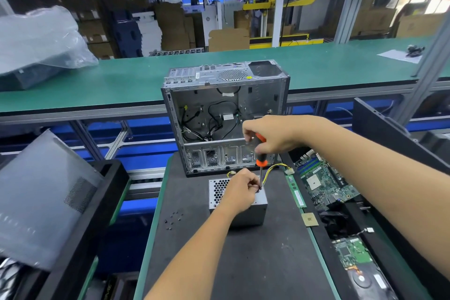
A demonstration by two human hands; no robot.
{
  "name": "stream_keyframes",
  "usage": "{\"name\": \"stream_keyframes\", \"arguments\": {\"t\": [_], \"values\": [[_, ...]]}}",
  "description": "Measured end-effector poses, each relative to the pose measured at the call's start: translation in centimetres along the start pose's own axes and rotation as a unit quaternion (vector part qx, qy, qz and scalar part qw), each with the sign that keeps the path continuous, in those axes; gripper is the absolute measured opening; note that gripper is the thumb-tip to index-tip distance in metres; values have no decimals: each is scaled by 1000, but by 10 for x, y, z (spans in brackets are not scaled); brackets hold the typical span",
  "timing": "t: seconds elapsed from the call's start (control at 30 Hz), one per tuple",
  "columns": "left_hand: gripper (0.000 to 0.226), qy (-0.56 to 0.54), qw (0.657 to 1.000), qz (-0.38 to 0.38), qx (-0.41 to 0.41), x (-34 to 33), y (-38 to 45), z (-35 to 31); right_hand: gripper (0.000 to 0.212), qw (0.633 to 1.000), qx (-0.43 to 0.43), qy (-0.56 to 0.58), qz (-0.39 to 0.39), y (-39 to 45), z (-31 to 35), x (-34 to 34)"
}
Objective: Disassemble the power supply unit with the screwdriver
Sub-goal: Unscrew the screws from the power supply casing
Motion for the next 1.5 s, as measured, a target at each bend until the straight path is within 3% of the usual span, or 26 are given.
{"name": "stream_keyframes", "arguments": {"t": [0.13, 0.23, 0.3, 0.4, 0.53, 0.6, 0.63, 0.7, 0.77, 0.9, 1.0, 1.1, 1.17, 1.23, 1.33, 1.43, 1.5], "values": [[18, 4, 1000, -1, -1, 0, 0, 0, 14, 1000, -17, 27, -2, 0, 0, -2], [20, 3, 1000, 0, 4, 0, 0, 0, 44, 994, -87, -52, -34, 3, -7, -1], [21, 2, 1000, 0, 7, 0, 0, 0, 42, 988, -92, -115, -49, 4, -9, 2], [20, -1, 1000, 1, 10, 0, 0, 1, 21, 998, -56, -38, -15, 3, -8, -1], [23, -3, 1000, 1, 4, 1, -1, -1, 28, 998, -17, 58, 15, -3, -1, -1], [25, -1, 1000, 0, -2, 1, 0, -1, 21, 997, -33, 70, -1, -3, -3, -2], [25, -2, 1000, -1, -2, 1, 0, -1, 17, 997, -49, 58, -10, -2, -5, -1], [22, -7, 1000, 0, 5, -1, 0, 1, 32, 995, -86, -39, -30, -2, -11, 1], [21, -10, 1000, 1, 10, -2, 0, 3, 33, 989, -93, -106, -41, -1, -15, 3], [21, -13, 1000, 0, 6, -2, 1, 3, 13, 999, -32, 24, -31, -2, -11, 1], [21, -6, 1000, 3, -4, -3, 2, 3, 28, 996, -11, 89, -4, -6, -6, -2], [22, -9, 1000, 1, -6, -3, 3, 4, 16, 996, -39, 72, -40, -5, -9, -2], [20, -11, 1000, 3, -2, -3, 2, 5, 32, 994, -85, -5, -63, -3, -16, 1], [20, -13, 1000, 5, 1, -3, 1, 5, 35, 992, -102, -50, -55, -2, -20, 1], [23, -17, 1000, 5, -1, -4, 2, 5, 13, 998, -53, 23, -24, -4, -17, -1], [23, -16, 1000, 5, -3, -4, 2, 6, 27, 996, -17, 82, 13, -10, -10, 0], [23, -14, 1000, 4, -4, -4, 3, 6, 26, 994, -35, 102, 7, -12, -13, -1]]}}
Point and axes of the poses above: each hand's wrist, its own y-axis towards the middle knuckle, its own x-axis out of the back of the hand, z = x × y, the point moved 7 cm from there along y, towards the middle knuckle, and after that the axes turned 6 degrees about -z, right-handed, at the moved point
